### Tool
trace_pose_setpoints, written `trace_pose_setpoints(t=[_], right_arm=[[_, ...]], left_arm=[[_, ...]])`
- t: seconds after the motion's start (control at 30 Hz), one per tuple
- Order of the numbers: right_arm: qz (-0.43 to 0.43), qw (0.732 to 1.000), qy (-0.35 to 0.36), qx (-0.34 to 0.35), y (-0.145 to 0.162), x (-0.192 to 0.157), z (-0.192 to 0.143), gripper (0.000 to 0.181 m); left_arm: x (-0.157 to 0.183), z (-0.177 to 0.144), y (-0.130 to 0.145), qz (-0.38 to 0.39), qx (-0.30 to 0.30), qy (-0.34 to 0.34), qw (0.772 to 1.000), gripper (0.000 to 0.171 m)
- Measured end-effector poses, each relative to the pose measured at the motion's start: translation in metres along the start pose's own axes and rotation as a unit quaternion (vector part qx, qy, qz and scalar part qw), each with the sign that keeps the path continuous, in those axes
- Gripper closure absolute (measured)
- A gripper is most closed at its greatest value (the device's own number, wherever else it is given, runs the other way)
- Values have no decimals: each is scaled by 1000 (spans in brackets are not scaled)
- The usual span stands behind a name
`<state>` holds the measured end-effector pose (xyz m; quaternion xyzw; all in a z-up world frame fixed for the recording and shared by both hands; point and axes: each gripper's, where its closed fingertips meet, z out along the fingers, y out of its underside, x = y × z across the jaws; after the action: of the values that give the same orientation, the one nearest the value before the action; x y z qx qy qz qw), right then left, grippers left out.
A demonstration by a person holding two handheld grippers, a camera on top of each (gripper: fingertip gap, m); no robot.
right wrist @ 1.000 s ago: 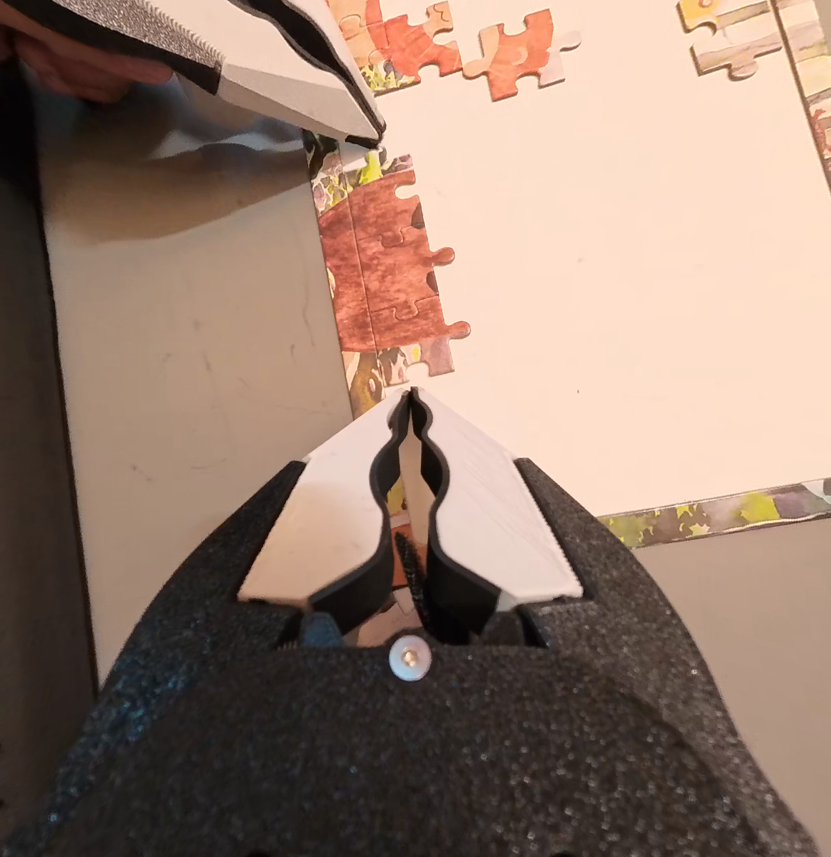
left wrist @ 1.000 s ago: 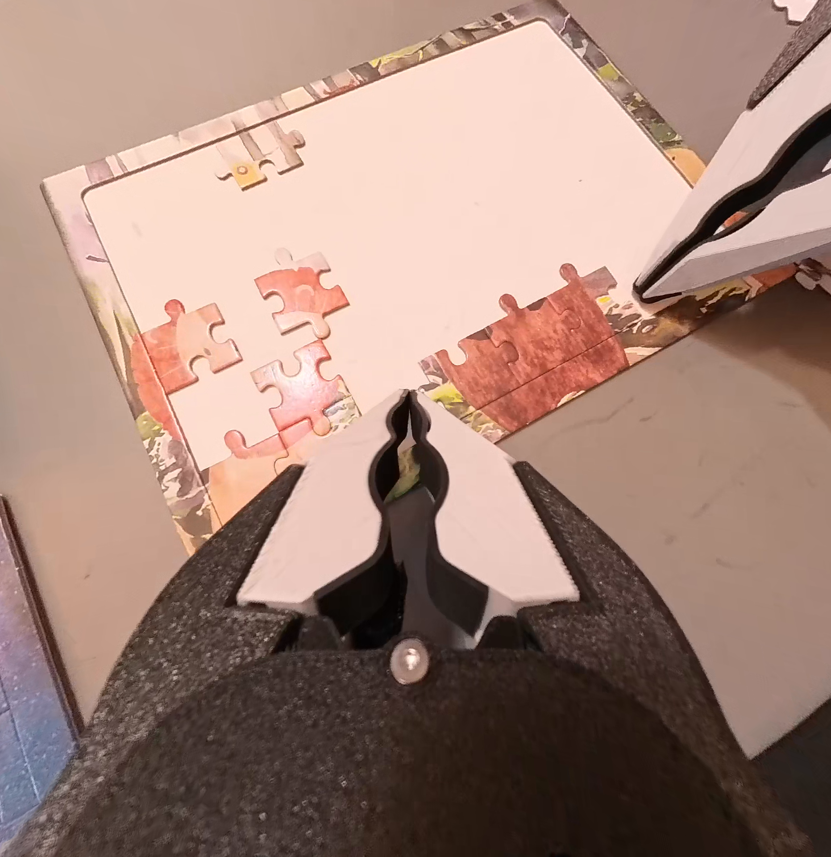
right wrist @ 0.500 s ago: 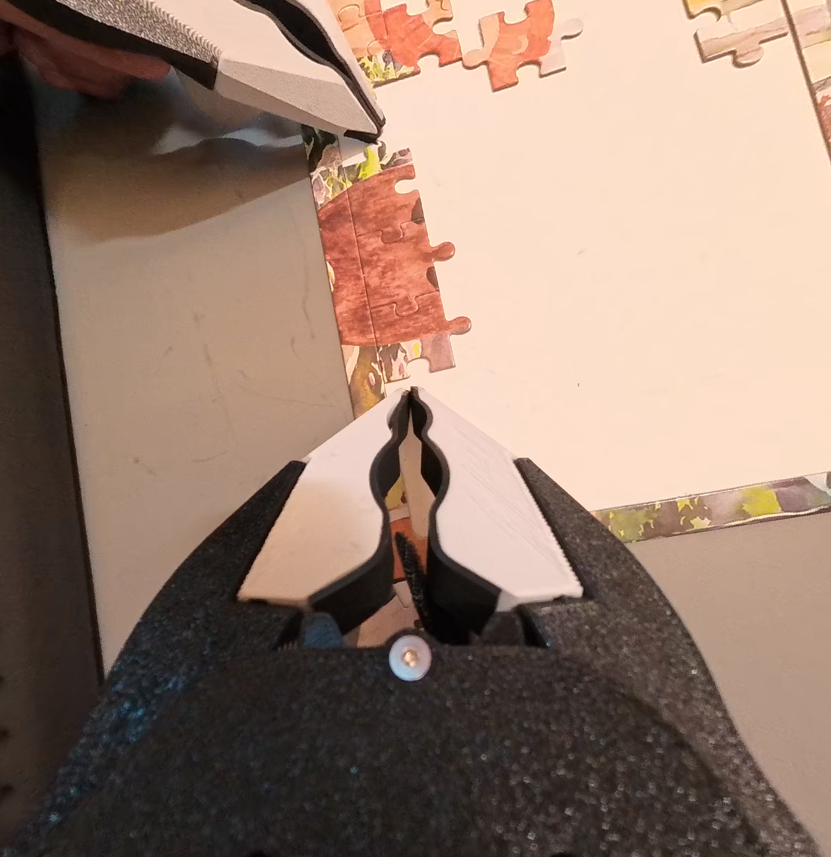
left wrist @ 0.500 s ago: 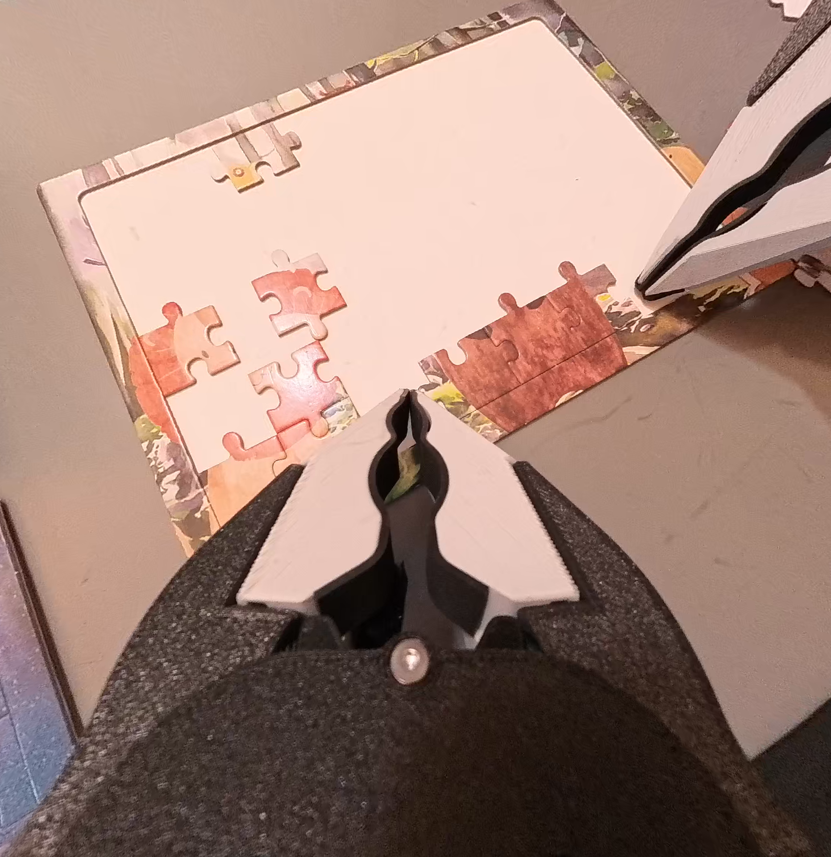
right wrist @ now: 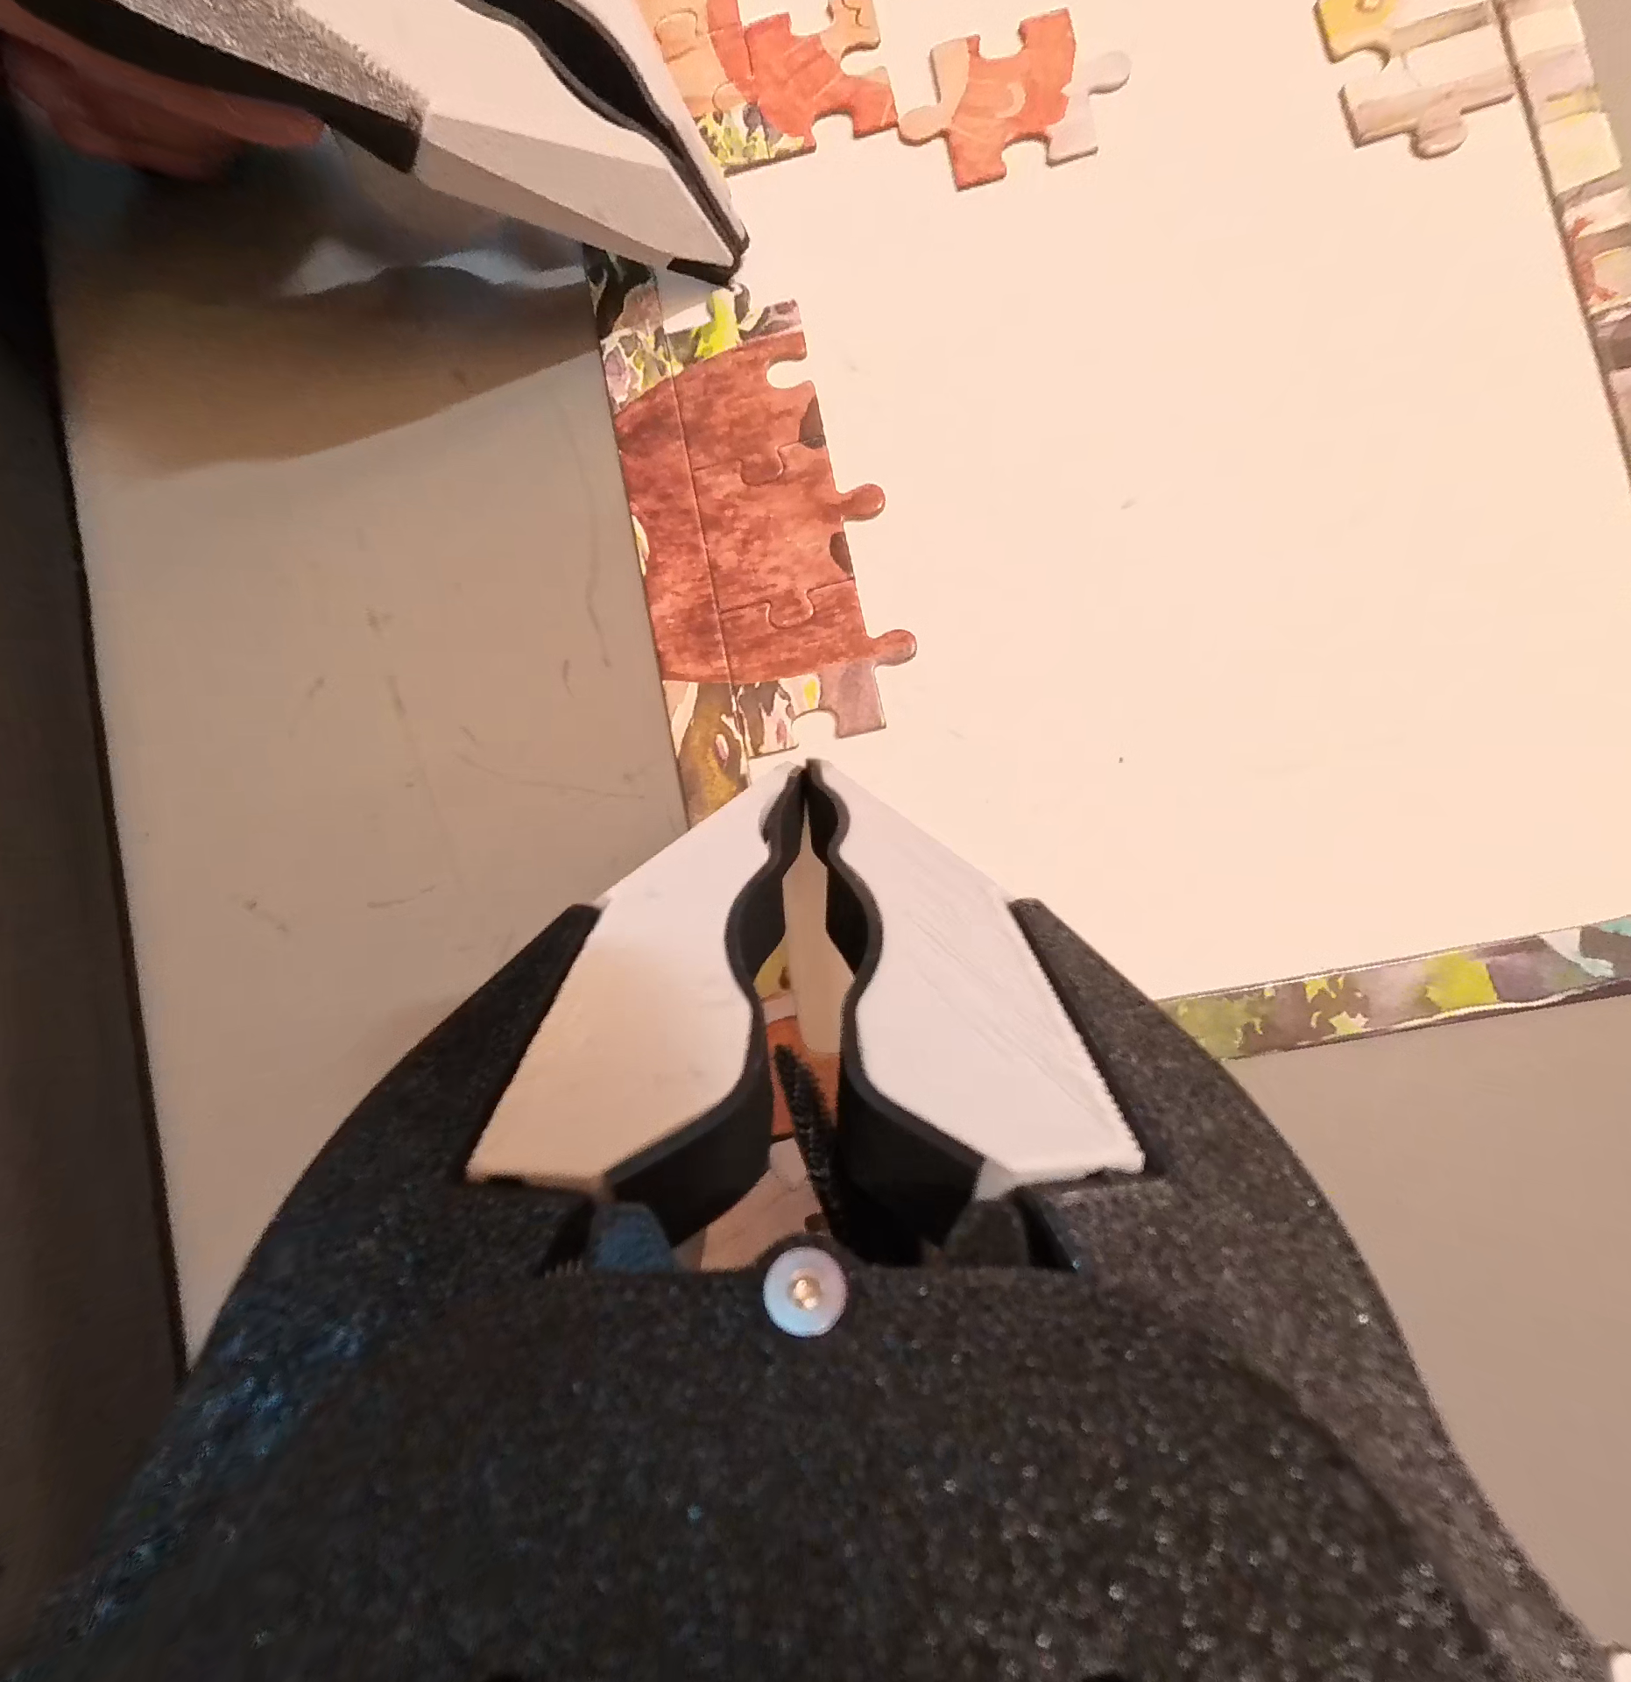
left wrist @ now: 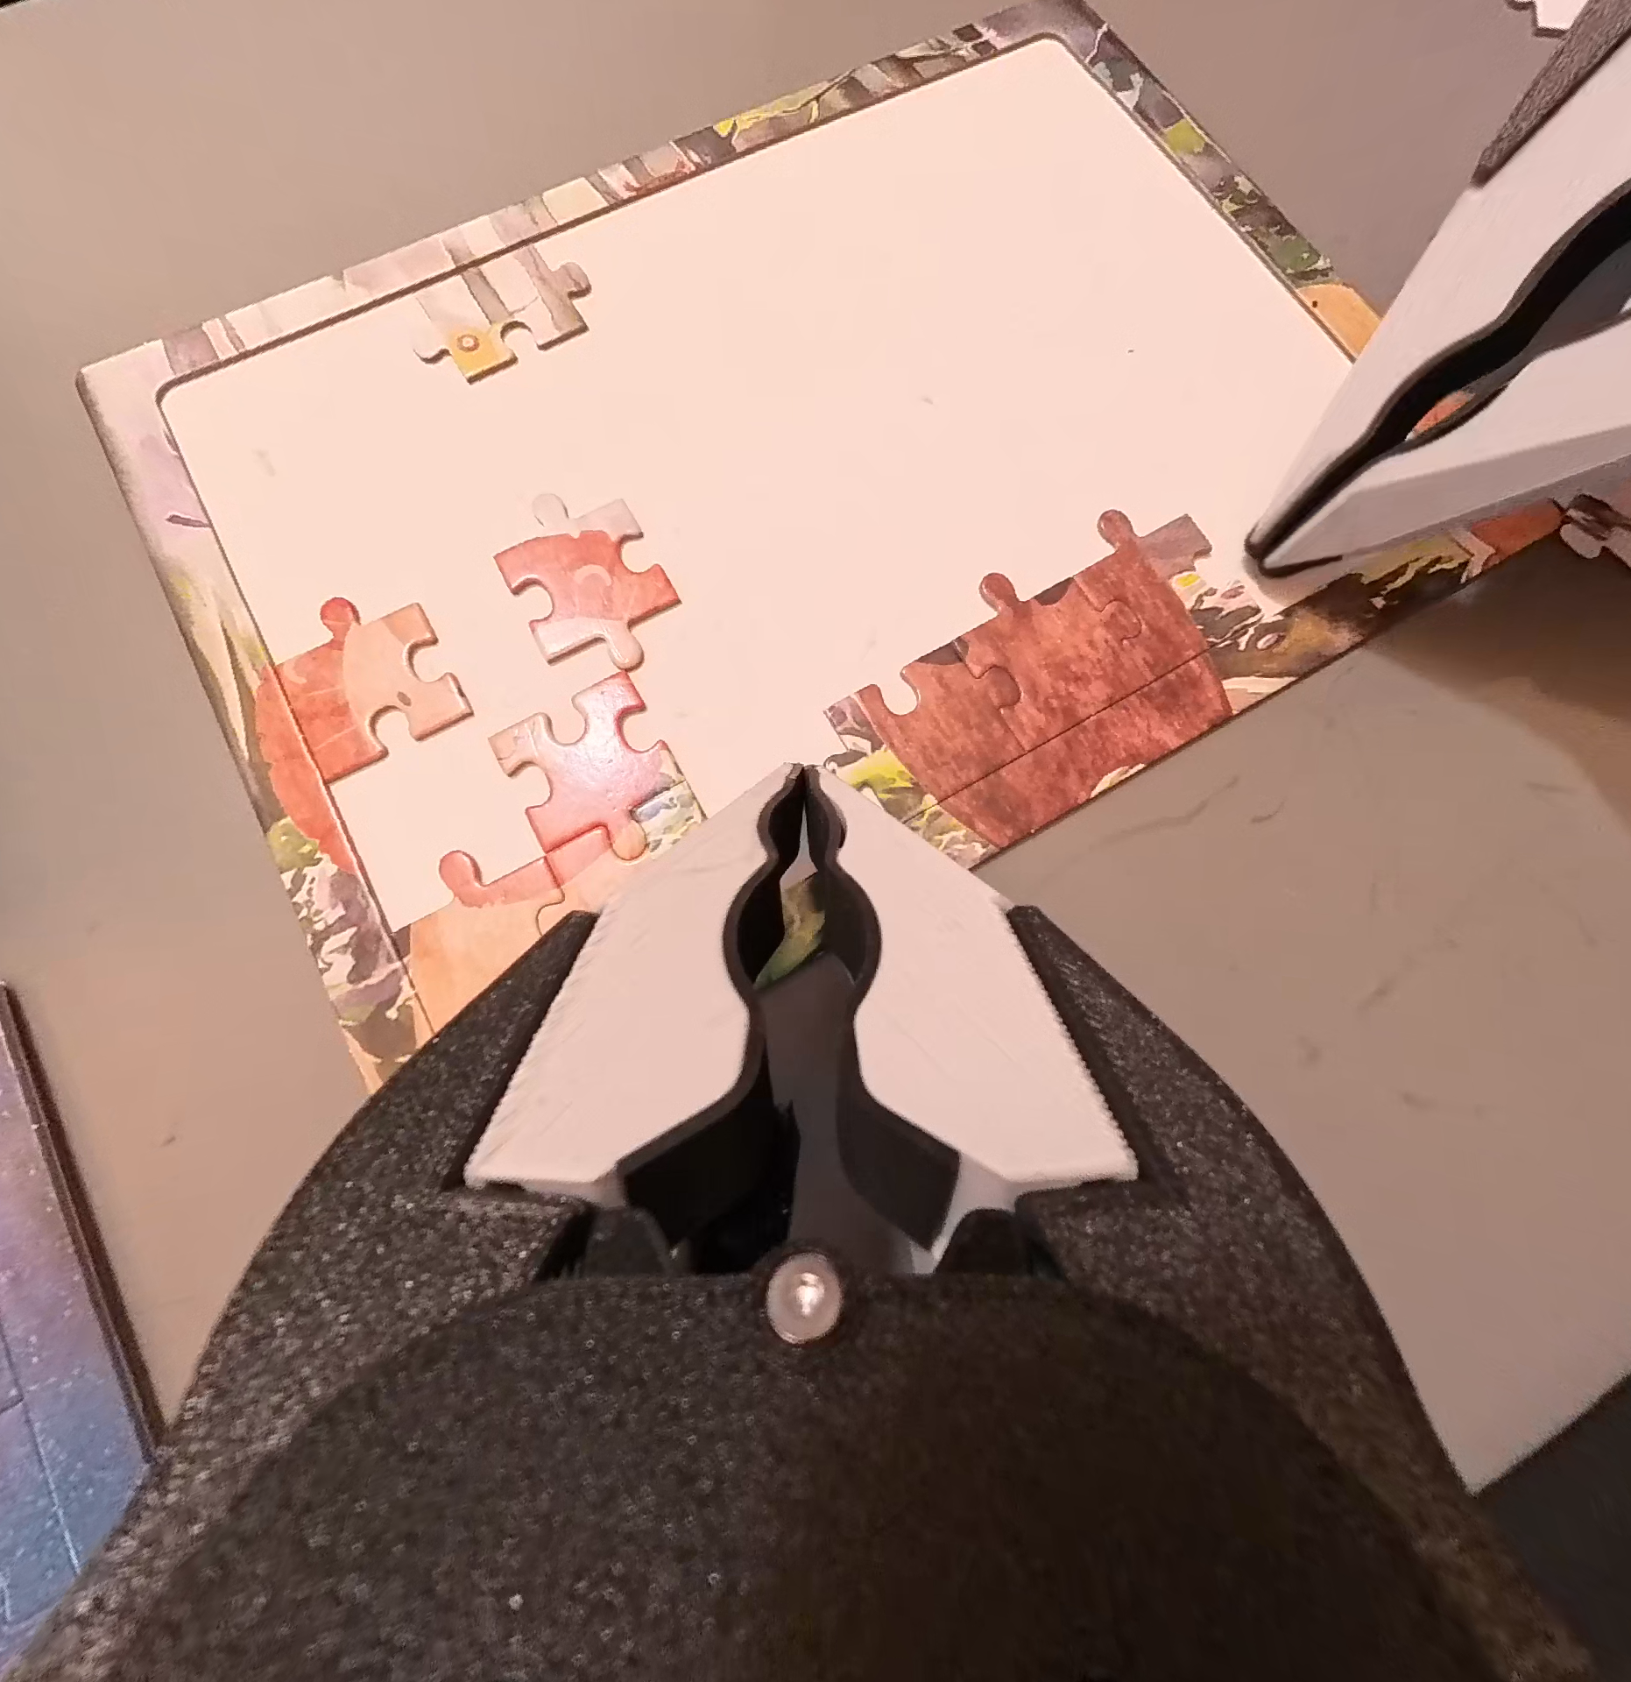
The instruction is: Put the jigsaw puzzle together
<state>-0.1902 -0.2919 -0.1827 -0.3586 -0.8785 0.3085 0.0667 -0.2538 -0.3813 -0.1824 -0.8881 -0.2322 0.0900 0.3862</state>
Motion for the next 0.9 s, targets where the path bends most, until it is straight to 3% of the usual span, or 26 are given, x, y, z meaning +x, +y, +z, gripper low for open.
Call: trace_pose_setpoints(t=[0.17, 0.57, 0.73, 0.9], right_arm=[[-5, 999, -7, 33, -14, -5, -2, 181], [-3, 1000, -24, 18, -12, -13, 6, 181], [-8, 999, -21, 35, -19, -13, 10, 181], [16, 999, -32, 28, -16, -13, 13, 181]], left_arm=[[1, 0, 0, 4, 0, 0, 1000, 171], [1, 0, 0, 6, 0, -2, 1000, 171], [6, -5, -12, 29, 34, 0, 999, 171], [16, 2, -3, 56, 5, 9, 998, 171]])
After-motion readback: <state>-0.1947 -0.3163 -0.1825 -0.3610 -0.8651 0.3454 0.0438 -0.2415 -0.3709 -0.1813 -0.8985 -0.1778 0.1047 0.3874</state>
